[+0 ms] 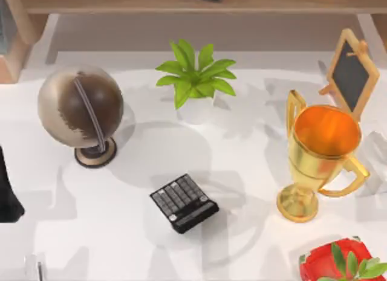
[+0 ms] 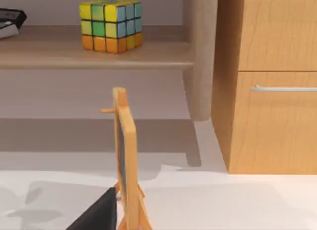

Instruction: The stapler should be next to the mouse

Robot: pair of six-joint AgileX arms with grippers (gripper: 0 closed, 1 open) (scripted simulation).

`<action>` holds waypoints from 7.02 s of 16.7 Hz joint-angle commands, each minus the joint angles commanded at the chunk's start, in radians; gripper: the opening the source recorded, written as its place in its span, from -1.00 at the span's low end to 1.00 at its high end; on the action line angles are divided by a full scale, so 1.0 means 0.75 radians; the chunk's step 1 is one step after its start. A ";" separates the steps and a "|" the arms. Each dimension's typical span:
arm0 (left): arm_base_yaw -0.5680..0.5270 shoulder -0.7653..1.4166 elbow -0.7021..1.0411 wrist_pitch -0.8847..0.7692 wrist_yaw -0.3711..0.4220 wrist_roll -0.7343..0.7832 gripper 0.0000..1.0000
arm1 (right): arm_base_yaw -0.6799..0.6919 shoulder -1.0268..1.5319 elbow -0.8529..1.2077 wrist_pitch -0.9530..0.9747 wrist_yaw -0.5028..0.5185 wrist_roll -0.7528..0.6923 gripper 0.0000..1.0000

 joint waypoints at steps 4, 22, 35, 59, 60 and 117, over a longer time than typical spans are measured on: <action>-0.017 0.047 0.034 -0.046 -0.003 -0.034 1.00 | 0.000 0.000 0.000 0.000 0.000 0.000 1.00; -0.471 1.534 0.812 -1.350 -0.001 -0.843 1.00 | 0.000 0.000 0.000 0.000 0.000 0.000 1.00; -0.472 1.682 0.651 -1.055 -0.003 -0.847 1.00 | 0.000 0.000 0.000 0.000 0.000 0.000 1.00; -0.473 1.705 0.626 -1.019 -0.003 -0.848 -1.00 | 0.000 0.000 0.000 0.000 0.000 0.000 1.00; -0.473 1.705 0.626 -1.019 -0.003 -0.848 -1.00 | 0.000 0.000 0.000 0.000 0.000 0.000 1.00; 0.443 2.984 2.485 -1.434 0.072 0.659 -1.00 | 0.000 0.000 0.000 0.000 0.000 0.000 1.00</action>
